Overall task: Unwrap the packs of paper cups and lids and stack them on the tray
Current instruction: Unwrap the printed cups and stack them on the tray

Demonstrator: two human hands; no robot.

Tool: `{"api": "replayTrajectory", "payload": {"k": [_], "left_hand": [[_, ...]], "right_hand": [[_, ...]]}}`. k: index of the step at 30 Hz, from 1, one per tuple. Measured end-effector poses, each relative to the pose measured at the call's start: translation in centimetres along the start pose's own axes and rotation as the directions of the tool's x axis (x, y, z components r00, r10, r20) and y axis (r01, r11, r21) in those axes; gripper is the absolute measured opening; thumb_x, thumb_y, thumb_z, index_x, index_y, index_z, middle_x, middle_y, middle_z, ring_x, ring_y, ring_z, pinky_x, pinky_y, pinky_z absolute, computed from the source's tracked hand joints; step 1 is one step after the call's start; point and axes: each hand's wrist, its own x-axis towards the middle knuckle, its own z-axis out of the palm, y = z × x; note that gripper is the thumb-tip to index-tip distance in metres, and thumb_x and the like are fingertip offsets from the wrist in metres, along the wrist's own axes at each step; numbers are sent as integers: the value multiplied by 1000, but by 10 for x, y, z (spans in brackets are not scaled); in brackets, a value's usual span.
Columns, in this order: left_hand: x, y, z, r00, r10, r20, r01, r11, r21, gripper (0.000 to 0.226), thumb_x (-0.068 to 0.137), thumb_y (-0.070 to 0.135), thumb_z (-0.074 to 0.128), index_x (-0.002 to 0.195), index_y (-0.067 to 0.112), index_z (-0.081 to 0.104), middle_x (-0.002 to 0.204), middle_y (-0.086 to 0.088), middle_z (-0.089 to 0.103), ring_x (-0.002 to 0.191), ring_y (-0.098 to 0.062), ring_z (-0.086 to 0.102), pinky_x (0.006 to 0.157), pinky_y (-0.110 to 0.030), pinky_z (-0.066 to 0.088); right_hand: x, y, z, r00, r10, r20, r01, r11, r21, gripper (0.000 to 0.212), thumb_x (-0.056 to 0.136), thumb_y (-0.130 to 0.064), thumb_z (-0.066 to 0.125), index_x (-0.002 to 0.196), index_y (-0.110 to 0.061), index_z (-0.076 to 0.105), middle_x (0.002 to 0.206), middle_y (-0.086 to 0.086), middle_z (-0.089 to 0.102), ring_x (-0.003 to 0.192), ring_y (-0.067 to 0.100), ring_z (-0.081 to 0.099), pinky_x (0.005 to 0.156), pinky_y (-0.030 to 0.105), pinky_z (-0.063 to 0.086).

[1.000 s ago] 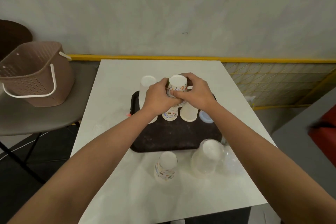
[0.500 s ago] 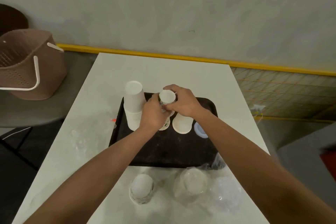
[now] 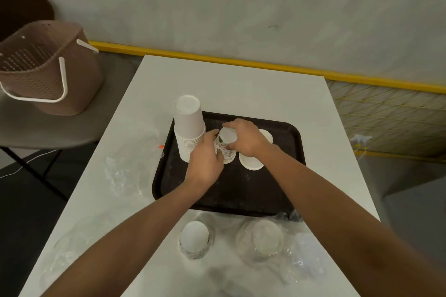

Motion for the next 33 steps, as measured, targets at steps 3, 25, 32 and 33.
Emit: {"api": "replayTrajectory", "payload": {"k": [3, 25, 32, 33], "left_hand": [[-2, -2, -2, 1000, -4, -7, 4, 1000, 3, 46, 89, 10, 60, 133, 14, 45, 125, -4, 59, 112, -21, 59, 93, -31, 48], [-20, -14, -33, 1000, 6, -2, -6, 998, 57, 44, 86, 21, 67, 128, 14, 54, 123, -5, 62, 109, -19, 60, 89, -24, 45], [-51, -30, -61, 988, 55, 143, -59, 998, 27, 47, 87, 21, 65, 132, 17, 50, 129, -4, 59, 110, -20, 61, 91, -27, 48], [-56, -33, -66, 985, 59, 161, -63, 998, 17, 47, 88, 21, 64, 132, 17, 50, 130, -4, 58, 110, -20, 60, 91, -27, 47]], "right_hand": [[3, -1, 5, 999, -6, 33, 9, 996, -93, 69, 79, -19, 74, 140, -17, 43, 139, 7, 47, 127, 25, 44, 103, 34, 35], [-22, -27, -8, 989, -56, -136, 38, 991, -132, 64, 89, -19, 61, 145, -14, 31, 151, 8, 32, 140, 25, 23, 112, 33, 23], [-73, -68, -9, 951, 35, -306, -10, 996, 85, 35, 84, -19, 65, 118, -16, 60, 118, 6, 56, 111, 19, 51, 90, 27, 39], [-81, -73, -7, 951, 40, -307, -10, 995, 99, 35, 84, -19, 65, 118, -17, 60, 117, 5, 56, 110, 19, 52, 89, 26, 39]]}}
